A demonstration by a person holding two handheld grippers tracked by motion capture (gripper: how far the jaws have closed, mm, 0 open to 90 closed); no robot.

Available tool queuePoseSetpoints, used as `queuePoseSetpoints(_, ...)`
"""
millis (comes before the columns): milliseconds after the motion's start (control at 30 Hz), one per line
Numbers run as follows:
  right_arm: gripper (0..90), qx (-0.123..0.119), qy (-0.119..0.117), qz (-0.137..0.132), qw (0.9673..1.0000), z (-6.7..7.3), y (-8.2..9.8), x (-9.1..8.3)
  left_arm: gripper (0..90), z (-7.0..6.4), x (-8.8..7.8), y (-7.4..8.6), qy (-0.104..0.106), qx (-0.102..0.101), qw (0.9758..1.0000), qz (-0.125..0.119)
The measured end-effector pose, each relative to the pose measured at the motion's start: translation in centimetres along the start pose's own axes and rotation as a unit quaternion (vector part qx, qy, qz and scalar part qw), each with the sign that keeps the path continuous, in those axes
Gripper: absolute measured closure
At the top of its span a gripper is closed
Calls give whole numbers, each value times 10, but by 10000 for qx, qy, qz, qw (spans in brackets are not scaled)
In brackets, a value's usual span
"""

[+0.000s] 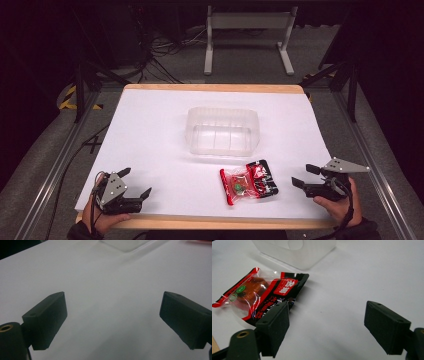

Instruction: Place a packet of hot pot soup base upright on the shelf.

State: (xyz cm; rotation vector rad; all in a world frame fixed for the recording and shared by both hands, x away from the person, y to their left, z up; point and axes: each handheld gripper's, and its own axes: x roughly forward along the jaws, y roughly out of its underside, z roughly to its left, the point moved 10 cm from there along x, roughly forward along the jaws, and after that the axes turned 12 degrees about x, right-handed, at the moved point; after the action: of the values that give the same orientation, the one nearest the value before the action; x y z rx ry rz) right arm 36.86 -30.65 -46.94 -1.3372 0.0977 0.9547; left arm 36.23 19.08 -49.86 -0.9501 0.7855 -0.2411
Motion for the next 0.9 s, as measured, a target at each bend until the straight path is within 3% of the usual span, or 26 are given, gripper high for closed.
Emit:
queuePoseSetpoints(267, 194, 37, 10, 88, 10000, -4, 2, 0, 82, -1, 0, 0, 30, -2, 10000, 18)
queuePoseSetpoints(467, 197, 161, -241, 352, 9990, 0, 5, 6, 82, -1, 1, 0, 34, 4, 10000, 6)
queuePoseSetpoints(667, 192, 300, -611, 877, 9938, 9, 12, 22, 82, -1, 1, 0, 49, 15, 10000, 7)
queuePoseSetpoints(900, 192, 555, -1088, 1341, 9834, 26, 18, 38, 82, -1, 0, 0, 47, 11, 10000, 1)
